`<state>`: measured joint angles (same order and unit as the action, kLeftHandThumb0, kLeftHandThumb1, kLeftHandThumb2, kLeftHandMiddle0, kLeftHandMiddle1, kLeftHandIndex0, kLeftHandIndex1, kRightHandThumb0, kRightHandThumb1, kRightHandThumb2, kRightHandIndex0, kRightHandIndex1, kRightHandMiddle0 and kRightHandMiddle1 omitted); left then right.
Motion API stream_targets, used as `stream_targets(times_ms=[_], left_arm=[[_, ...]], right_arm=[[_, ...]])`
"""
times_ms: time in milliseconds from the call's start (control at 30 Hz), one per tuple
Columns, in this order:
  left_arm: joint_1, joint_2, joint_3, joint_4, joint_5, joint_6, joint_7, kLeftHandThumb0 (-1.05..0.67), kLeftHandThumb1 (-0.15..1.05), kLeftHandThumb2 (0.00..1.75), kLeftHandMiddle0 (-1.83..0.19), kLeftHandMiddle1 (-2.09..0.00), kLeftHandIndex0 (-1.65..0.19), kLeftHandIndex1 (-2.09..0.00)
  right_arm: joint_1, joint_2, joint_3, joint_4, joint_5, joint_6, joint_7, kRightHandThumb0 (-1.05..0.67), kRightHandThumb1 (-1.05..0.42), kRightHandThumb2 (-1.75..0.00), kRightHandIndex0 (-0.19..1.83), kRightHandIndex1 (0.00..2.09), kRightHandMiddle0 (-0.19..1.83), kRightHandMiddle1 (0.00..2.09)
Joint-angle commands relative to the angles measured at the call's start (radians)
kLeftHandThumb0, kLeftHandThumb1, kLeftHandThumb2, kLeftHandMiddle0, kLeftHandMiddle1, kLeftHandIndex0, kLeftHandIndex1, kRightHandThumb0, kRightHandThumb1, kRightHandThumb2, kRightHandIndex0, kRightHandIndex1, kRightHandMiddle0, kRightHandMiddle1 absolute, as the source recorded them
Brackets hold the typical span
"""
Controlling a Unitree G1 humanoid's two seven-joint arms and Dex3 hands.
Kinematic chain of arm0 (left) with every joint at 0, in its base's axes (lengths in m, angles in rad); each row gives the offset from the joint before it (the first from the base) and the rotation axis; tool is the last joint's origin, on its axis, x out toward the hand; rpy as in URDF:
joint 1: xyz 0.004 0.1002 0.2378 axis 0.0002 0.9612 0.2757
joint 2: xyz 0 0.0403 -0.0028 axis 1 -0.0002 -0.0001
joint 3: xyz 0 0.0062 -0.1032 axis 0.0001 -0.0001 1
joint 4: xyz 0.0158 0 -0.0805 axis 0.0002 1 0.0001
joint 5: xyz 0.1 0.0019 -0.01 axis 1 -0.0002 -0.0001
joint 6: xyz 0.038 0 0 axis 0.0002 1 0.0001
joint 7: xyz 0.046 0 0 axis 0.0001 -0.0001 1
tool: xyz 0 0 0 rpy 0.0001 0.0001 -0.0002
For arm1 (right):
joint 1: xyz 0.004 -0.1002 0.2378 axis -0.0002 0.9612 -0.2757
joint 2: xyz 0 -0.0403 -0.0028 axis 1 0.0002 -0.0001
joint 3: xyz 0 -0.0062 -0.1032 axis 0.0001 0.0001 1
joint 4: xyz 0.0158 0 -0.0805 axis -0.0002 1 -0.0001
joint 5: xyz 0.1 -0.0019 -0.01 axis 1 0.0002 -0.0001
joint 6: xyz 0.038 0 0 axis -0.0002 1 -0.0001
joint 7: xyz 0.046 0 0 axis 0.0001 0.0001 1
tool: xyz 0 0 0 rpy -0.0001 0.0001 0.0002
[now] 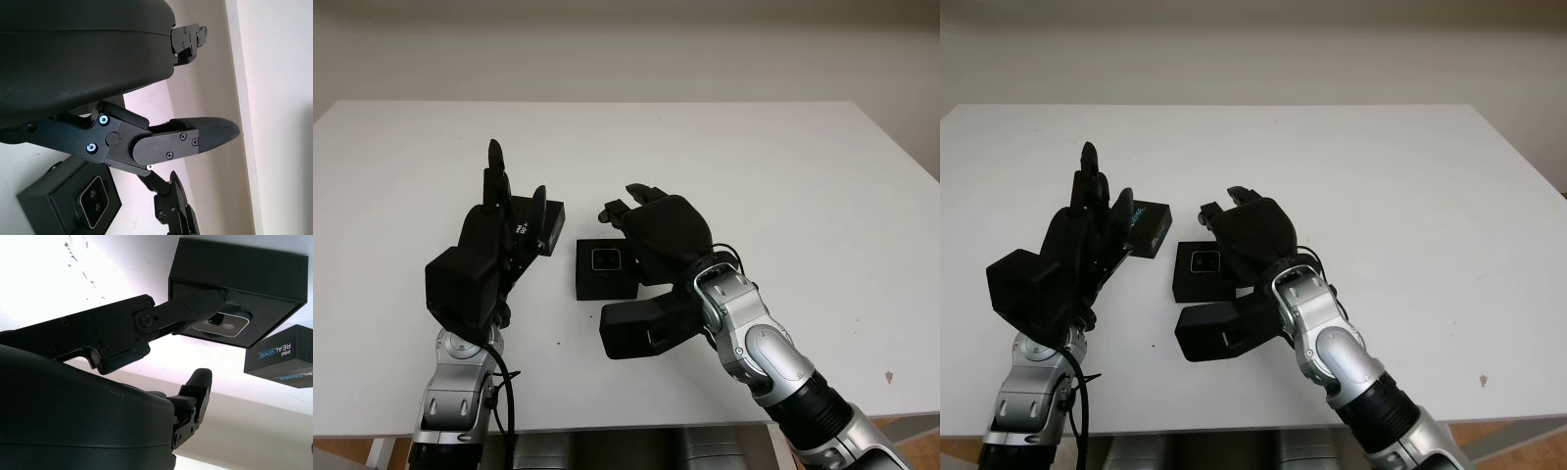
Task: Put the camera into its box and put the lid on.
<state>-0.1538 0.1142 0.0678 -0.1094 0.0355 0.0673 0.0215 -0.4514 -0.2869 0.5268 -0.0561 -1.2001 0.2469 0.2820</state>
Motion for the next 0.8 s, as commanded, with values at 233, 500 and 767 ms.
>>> stream_targets(times_ms=[233,500,767], left_arm=[[0.007,0.002,0.009,-0.019,-0.006,-0.008,-0.001,-0.69,1.05,0.57,0.19,0.00,0.19,0.00],[-0.003,0.060,0.034,-0.054,0.030,-0.009,-0.006,-0.67,1.05,0.59,0.19,0.00,0.19,0.00],[-0.055,0.247,0.085,-0.102,0.096,0.018,-0.094,-0.78,1.05,0.47,0.19,0.00,0.19,0.00]], right_arm=[[0.030,0.006,-0.092,-0.056,0.129,-0.055,-0.086,-0.66,-1.02,-0.06,0.15,0.05,0.11,0.42],[0.033,0.059,-0.359,0.030,0.704,-0.190,-0.110,-0.71,-1.05,-0.26,0.13,0.04,0.11,0.14],[-0.040,0.013,-0.507,0.127,1.022,-0.142,0.039,-0.81,-1.05,-0.58,0.05,0.03,0.02,0.06]])
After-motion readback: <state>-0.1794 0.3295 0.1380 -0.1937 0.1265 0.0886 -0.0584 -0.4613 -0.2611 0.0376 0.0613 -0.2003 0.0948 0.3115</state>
